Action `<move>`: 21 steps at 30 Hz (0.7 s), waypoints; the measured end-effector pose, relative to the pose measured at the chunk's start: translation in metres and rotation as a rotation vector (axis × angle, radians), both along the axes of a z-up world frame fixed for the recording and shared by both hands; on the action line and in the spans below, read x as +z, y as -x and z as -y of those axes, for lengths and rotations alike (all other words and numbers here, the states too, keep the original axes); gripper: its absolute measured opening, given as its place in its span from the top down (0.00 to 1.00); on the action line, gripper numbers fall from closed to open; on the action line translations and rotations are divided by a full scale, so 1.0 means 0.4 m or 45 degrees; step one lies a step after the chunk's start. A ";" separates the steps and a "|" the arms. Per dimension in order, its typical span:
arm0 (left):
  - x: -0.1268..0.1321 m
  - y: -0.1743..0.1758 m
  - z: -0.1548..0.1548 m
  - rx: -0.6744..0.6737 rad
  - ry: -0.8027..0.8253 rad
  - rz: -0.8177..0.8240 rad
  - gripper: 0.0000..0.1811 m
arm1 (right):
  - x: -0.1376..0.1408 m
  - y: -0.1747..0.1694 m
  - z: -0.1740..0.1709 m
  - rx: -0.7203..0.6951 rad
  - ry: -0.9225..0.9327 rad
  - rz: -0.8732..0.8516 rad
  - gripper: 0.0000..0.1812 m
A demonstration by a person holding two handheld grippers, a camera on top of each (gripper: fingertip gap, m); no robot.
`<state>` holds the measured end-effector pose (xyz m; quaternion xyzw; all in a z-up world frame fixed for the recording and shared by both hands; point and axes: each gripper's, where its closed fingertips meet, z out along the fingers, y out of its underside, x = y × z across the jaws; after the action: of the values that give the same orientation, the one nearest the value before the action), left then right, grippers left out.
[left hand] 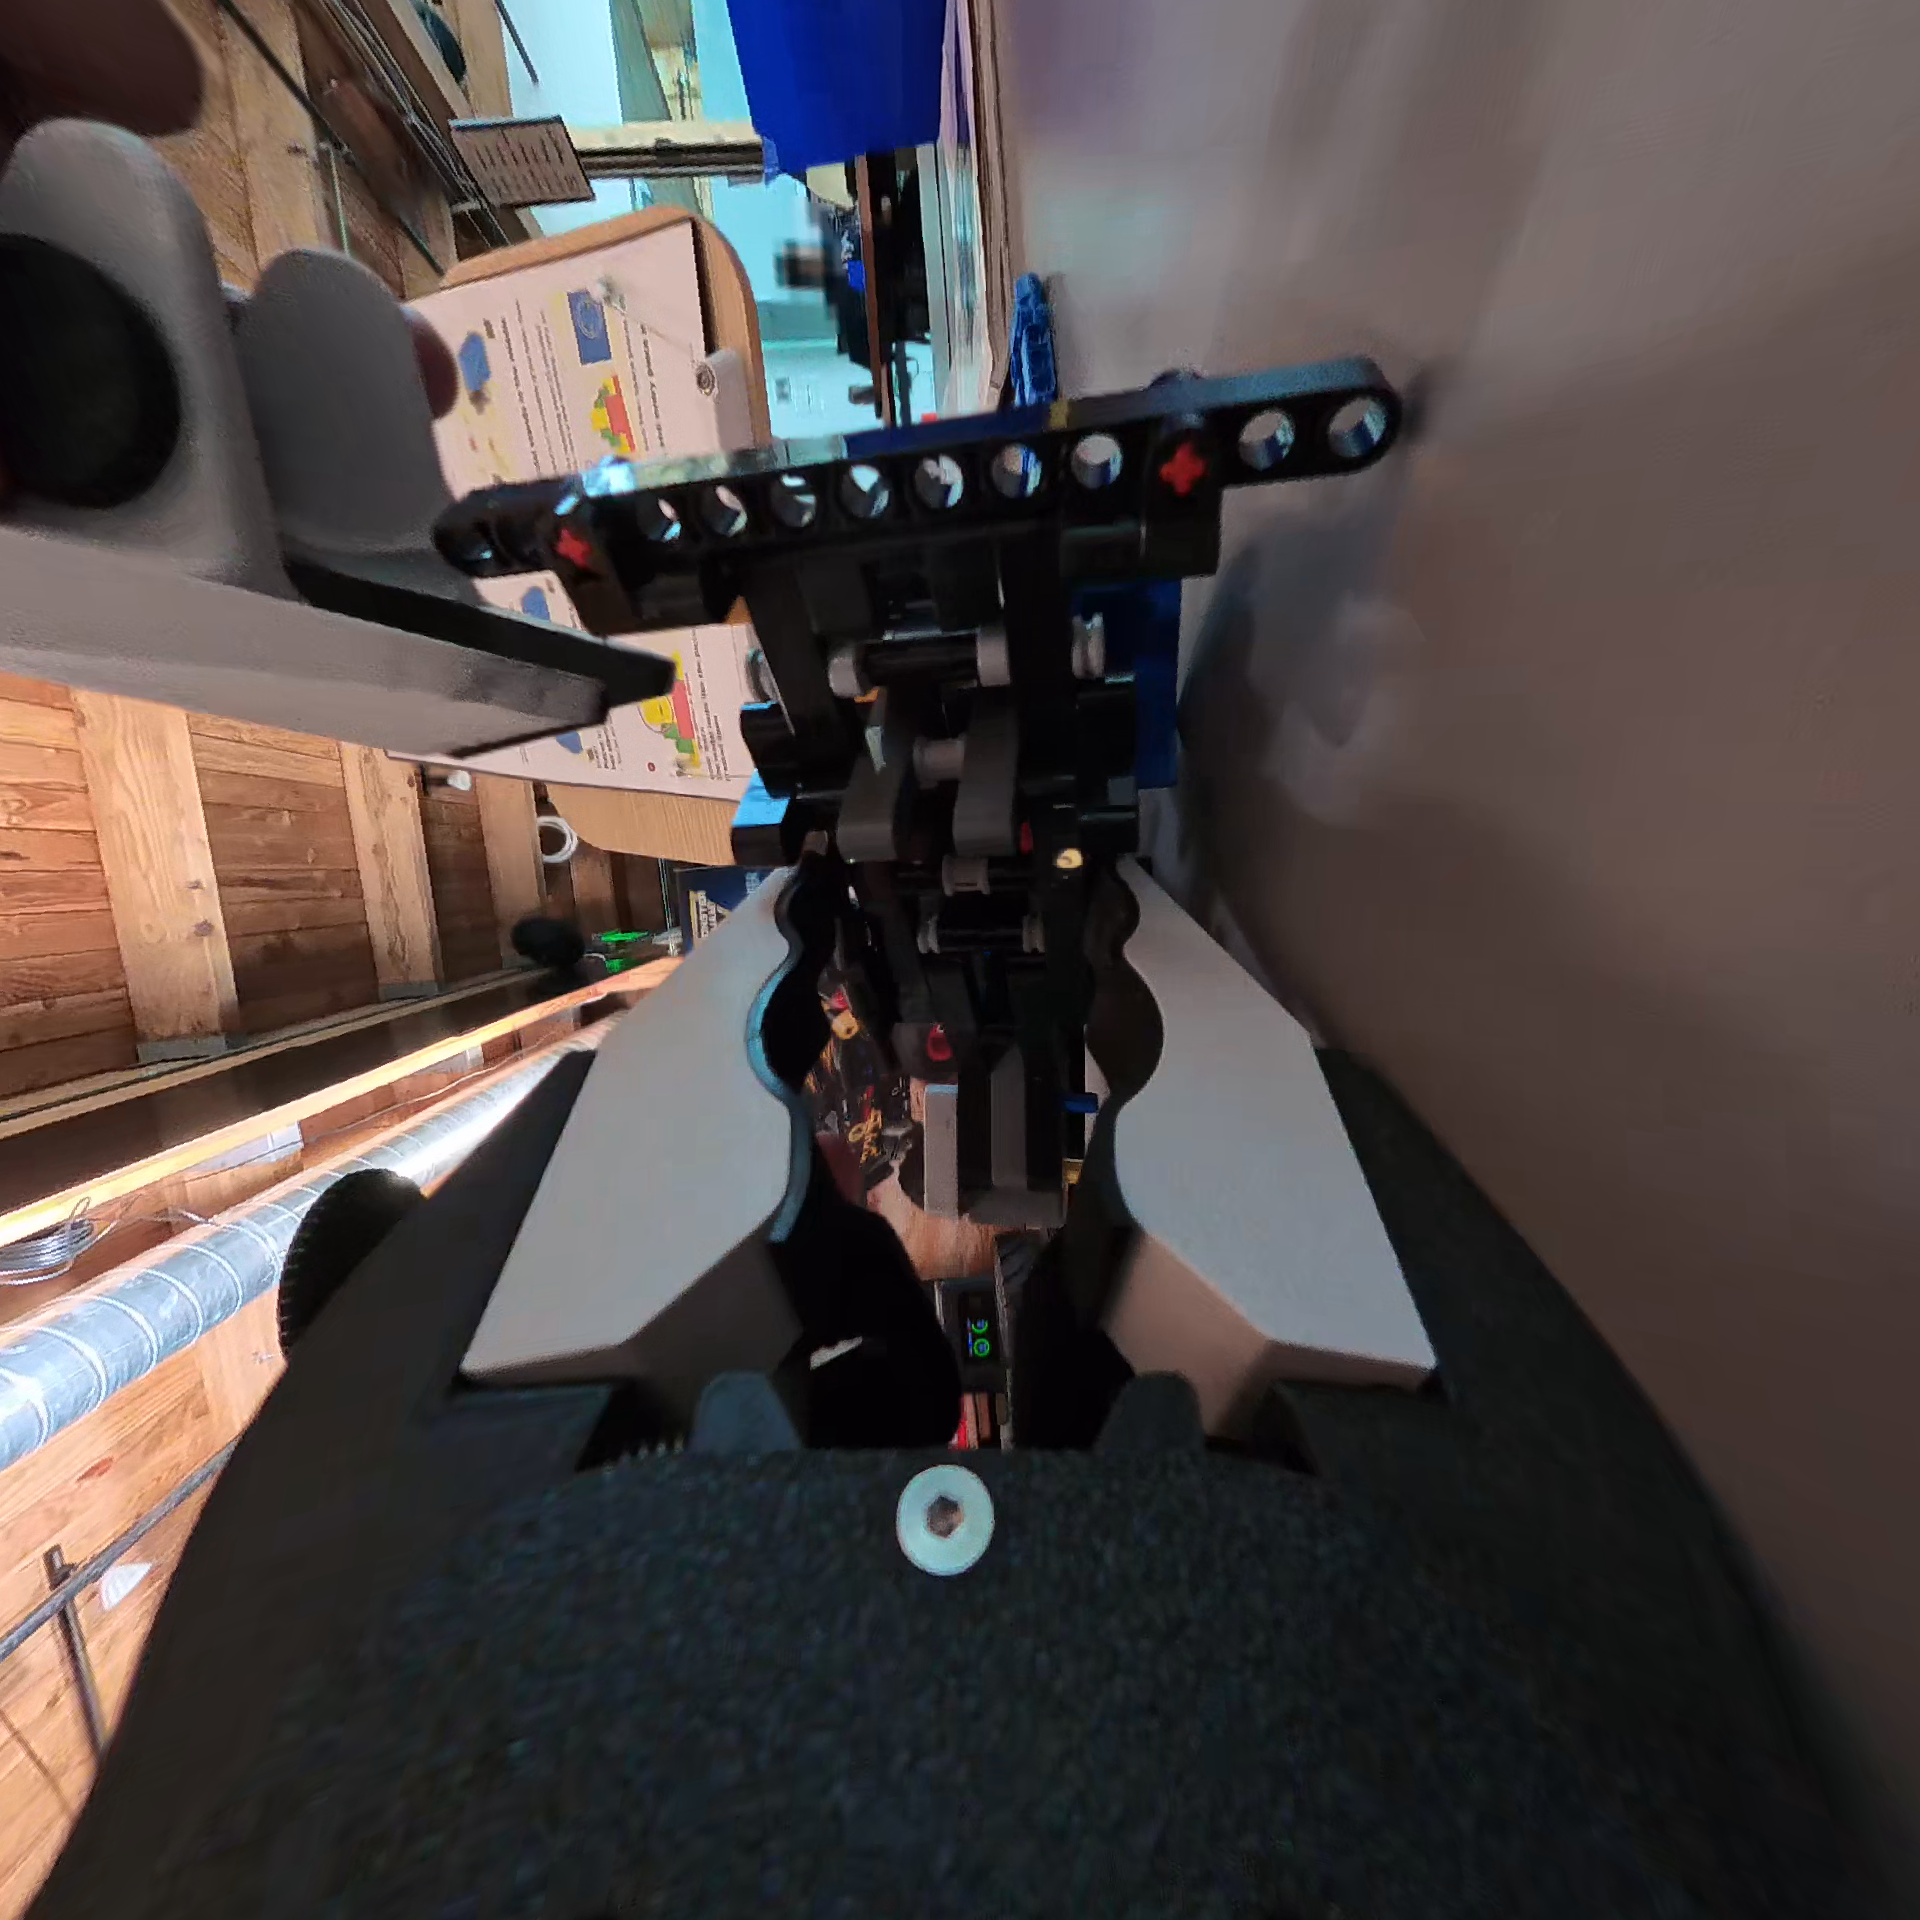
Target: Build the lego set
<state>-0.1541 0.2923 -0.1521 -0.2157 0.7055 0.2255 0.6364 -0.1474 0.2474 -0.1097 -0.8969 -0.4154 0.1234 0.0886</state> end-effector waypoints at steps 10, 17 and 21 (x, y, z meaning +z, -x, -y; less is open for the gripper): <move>-0.001 0.003 0.019 0.050 0.006 -0.004 0.73 | -0.060 0.000 0.023 -0.027 0.193 0.166 0.94; -0.001 0.004 0.023 0.046 -0.002 -0.012 0.73 | -0.066 -0.001 0.026 -0.030 0.222 0.126 0.95; 0.000 0.003 0.024 0.045 -0.005 -0.013 0.73 | -0.063 -0.002 0.022 -0.023 0.172 0.076 0.96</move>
<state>-0.1554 0.2827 -0.1523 -0.2257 0.7044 0.2391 0.6290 -0.1465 0.2386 -0.1349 -0.9077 -0.4005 0.1236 0.0167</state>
